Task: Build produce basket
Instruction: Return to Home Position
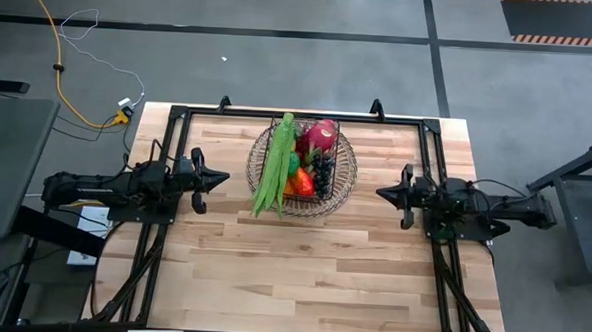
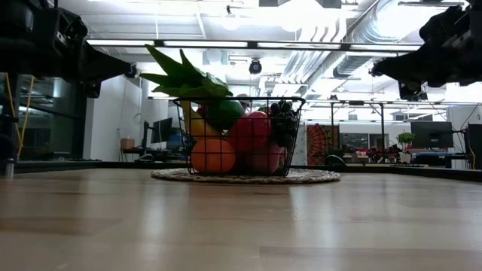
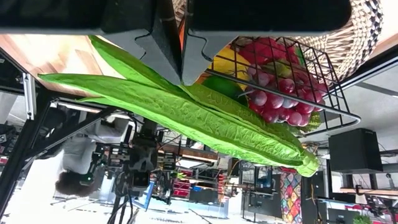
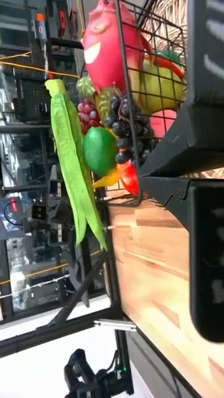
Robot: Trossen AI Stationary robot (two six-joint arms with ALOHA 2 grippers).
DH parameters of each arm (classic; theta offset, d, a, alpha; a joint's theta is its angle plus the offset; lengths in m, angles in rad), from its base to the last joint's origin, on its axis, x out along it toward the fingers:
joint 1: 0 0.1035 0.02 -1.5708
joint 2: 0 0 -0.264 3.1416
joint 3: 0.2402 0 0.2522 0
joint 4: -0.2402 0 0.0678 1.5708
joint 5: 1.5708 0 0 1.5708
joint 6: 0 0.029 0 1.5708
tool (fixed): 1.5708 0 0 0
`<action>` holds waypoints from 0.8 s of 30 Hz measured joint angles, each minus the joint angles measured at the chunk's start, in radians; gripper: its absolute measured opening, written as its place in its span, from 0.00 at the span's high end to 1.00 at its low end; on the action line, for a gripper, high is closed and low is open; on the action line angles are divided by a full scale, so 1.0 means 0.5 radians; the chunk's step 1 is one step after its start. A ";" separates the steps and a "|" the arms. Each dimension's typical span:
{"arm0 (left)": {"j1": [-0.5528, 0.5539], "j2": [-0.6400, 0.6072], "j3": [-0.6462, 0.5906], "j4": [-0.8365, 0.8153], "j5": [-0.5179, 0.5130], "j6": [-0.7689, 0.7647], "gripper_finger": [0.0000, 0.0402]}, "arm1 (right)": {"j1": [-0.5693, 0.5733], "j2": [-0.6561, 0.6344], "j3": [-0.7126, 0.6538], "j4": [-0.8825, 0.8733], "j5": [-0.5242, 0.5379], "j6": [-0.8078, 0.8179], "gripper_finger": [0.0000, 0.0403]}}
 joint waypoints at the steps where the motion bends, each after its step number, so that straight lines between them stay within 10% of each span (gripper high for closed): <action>1: 0.000 -0.001 0.000 0.000 0.000 0.000 0.99 | 0.000 0.005 0.000 -0.001 -0.001 -0.003 1.00; 24: -0.001 -0.001 0.000 0.000 -0.001 0.000 0.99 | 0.000 -0.026 -0.001 0.006 -0.005 0.169 1.00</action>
